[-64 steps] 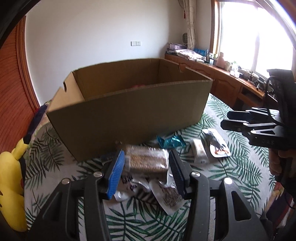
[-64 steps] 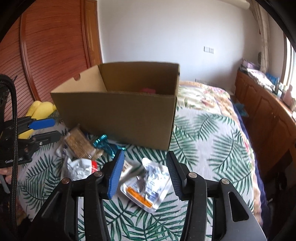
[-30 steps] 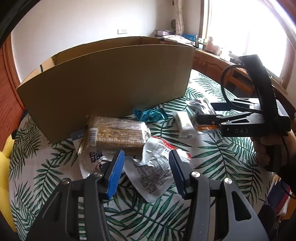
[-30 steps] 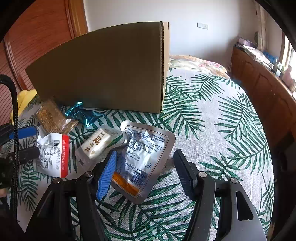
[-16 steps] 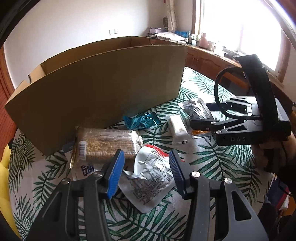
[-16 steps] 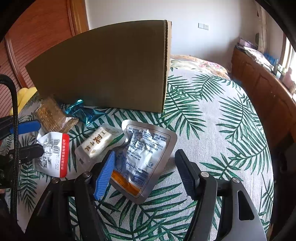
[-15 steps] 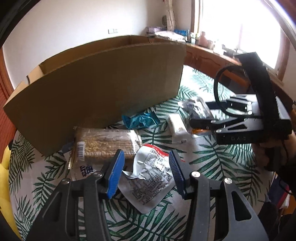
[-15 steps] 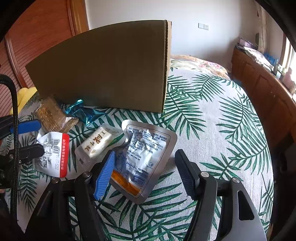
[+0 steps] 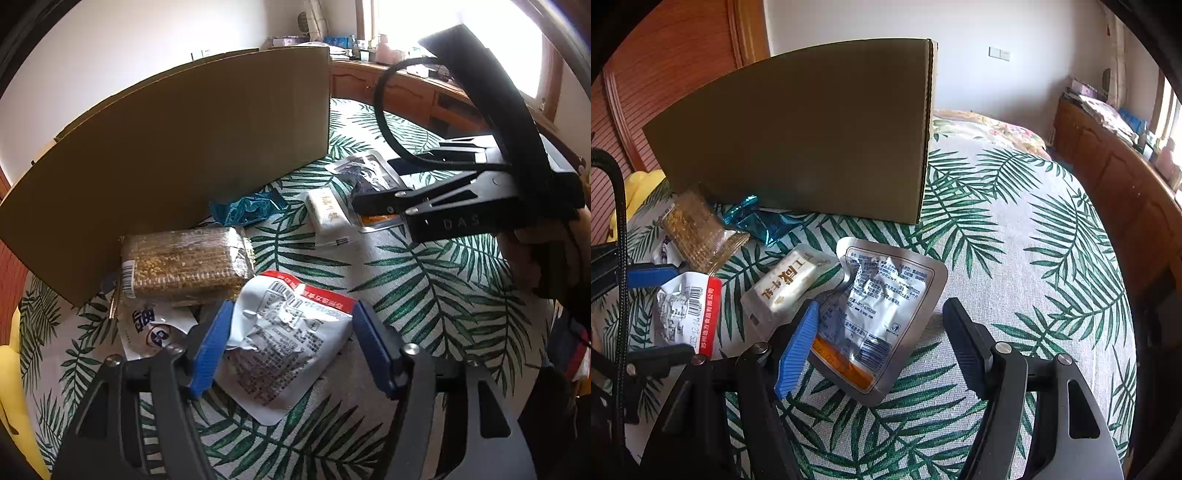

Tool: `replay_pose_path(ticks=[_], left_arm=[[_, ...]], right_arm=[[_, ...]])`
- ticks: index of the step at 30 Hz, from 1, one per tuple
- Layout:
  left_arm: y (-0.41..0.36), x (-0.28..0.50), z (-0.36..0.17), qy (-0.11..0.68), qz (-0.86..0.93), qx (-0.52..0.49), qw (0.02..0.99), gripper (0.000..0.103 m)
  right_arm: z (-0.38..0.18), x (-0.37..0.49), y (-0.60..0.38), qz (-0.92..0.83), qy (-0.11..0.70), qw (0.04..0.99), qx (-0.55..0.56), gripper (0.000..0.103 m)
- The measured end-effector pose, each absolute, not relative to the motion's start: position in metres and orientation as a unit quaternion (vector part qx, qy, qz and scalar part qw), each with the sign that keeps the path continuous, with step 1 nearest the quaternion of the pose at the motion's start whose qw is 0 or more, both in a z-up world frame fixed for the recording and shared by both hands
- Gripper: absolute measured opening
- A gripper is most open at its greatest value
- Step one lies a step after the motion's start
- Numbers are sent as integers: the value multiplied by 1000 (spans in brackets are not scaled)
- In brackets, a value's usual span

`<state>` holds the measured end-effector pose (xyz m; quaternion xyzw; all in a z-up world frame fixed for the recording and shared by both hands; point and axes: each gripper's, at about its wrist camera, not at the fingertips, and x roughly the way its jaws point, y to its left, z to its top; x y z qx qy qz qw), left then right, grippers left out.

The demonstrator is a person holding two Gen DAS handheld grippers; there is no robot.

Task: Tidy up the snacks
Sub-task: 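Grasp the white printed bag with the left tool while the right tool grasps the silver pouch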

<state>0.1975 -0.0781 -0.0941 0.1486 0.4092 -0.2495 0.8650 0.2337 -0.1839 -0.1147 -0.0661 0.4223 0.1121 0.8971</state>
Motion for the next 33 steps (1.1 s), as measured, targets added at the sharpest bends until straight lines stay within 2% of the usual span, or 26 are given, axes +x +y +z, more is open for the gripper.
replay_pose_path(ticks=[11, 16, 17, 18, 21, 23, 25, 27, 29, 33], left_arm=[[-76, 186, -96, 401, -250, 171, 865, 70], [-76, 183, -97, 404, -245, 172, 864, 66], [-76, 183, -97, 401, -243, 174, 866, 54], [-73, 182, -94, 393, -234, 170, 873, 47], [-61, 188, -90, 405, -236, 136, 873, 37], [-58, 189, -90, 407, -238, 130, 872, 37], [-59, 188, -91, 406, -238, 135, 872, 43], [-62, 184, -92, 408, -247, 144, 867, 54], [-63, 182, -93, 408, -250, 146, 865, 58], [-61, 179, -89, 415, -259, 141, 861, 60]], right_arm=[[-115, 234, -183, 112, 423, 897, -68, 72], [-116, 234, -183, 111, 423, 897, -69, 72], [-116, 234, -183, 111, 423, 897, -69, 72], [-116, 234, -183, 111, 423, 897, -69, 72], [-116, 234, -181, 111, 423, 897, -70, 72], [-116, 234, -181, 111, 423, 896, -71, 73], [-115, 235, -181, 111, 423, 896, -72, 73], [-115, 235, -180, 111, 424, 896, -72, 73], [-115, 235, -180, 110, 424, 896, -72, 73], [-115, 235, -180, 110, 424, 896, -72, 73]])
